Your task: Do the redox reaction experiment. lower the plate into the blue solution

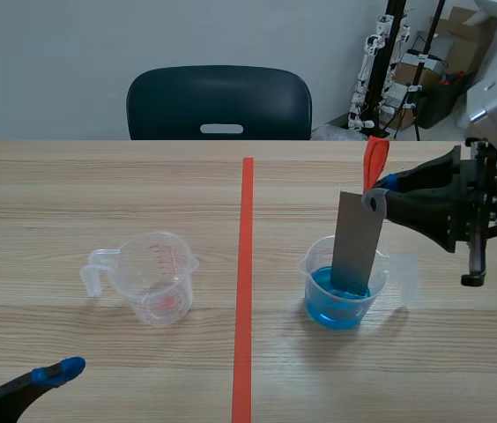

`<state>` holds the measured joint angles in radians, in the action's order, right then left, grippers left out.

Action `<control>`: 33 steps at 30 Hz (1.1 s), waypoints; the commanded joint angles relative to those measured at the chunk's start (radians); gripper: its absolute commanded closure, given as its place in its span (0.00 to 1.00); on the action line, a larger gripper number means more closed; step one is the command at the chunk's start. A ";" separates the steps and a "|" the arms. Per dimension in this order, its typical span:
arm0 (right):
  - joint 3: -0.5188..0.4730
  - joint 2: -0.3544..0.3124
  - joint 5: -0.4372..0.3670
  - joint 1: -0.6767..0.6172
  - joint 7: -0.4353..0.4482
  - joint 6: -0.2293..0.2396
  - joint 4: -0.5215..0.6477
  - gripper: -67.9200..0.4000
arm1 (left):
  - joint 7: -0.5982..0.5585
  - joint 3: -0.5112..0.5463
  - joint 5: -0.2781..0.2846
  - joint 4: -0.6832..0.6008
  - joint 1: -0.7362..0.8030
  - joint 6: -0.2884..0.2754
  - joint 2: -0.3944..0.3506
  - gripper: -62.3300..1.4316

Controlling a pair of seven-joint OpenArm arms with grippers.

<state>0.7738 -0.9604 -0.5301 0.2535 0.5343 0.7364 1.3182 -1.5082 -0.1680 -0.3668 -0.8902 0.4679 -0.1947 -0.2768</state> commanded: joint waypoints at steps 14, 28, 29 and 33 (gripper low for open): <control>-0.009 0.076 0.122 -0.005 0.104 -0.019 -0.084 0.99 | -0.046 -0.002 0.006 -0.007 0.000 -0.037 -0.001 0.08; -0.009 0.091 0.187 -0.005 0.187 -0.040 -0.121 0.99 | -0.046 -0.002 0.006 -0.007 0.000 -0.037 -0.001 0.08; -0.009 0.091 0.187 -0.005 0.187 -0.040 -0.121 0.99 | -0.046 -0.002 0.006 -0.007 0.000 -0.037 -0.001 0.08; -0.009 0.091 0.187 -0.005 0.203 -0.040 -0.121 0.99 | -0.046 -0.002 0.006 -0.007 0.000 -0.037 -0.001 0.08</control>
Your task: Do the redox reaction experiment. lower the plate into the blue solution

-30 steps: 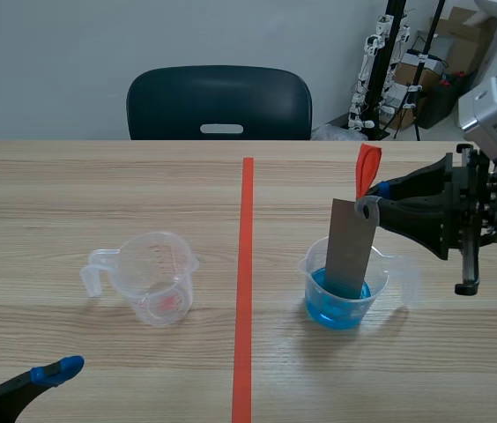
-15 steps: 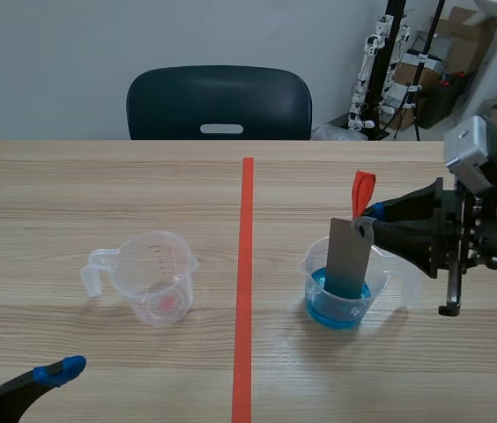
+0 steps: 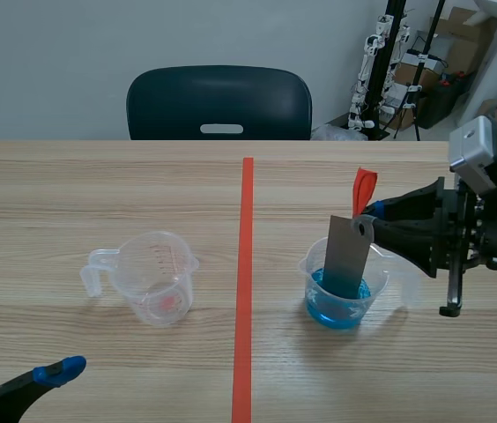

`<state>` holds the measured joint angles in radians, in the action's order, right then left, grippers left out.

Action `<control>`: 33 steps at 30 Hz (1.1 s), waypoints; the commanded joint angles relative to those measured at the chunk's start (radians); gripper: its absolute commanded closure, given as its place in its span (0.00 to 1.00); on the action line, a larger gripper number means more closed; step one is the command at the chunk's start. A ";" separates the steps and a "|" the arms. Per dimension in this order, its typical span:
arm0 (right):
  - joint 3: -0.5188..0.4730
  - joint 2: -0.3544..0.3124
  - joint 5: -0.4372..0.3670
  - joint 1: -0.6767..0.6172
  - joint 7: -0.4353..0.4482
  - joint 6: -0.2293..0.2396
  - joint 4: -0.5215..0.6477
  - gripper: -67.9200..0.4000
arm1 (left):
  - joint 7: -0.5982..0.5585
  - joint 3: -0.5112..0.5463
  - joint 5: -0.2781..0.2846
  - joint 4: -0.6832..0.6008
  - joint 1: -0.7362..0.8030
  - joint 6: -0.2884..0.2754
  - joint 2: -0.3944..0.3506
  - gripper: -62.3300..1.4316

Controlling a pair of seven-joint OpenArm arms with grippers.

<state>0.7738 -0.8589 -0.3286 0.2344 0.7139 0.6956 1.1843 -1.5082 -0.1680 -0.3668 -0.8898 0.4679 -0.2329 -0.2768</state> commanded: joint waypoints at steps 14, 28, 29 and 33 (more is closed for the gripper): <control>-0.009 -0.011 0.012 0.014 0.028 0.000 0.013 0.99 | -0.046 -0.002 0.006 -0.007 0.000 0.002 -0.001 0.08; -0.009 -0.011 0.011 0.014 0.026 0.000 0.013 0.99 | -0.046 -0.002 0.006 -0.007 0.000 0.002 -0.001 0.08; -0.009 -0.011 0.011 0.014 0.026 0.000 0.013 0.99 | -0.046 -0.002 0.006 -0.007 0.000 0.002 -0.001 0.08; -0.009 -0.011 0.011 0.014 0.027 0.000 0.013 0.99 | -0.046 -0.002 0.006 -0.007 0.000 0.002 -0.001 0.08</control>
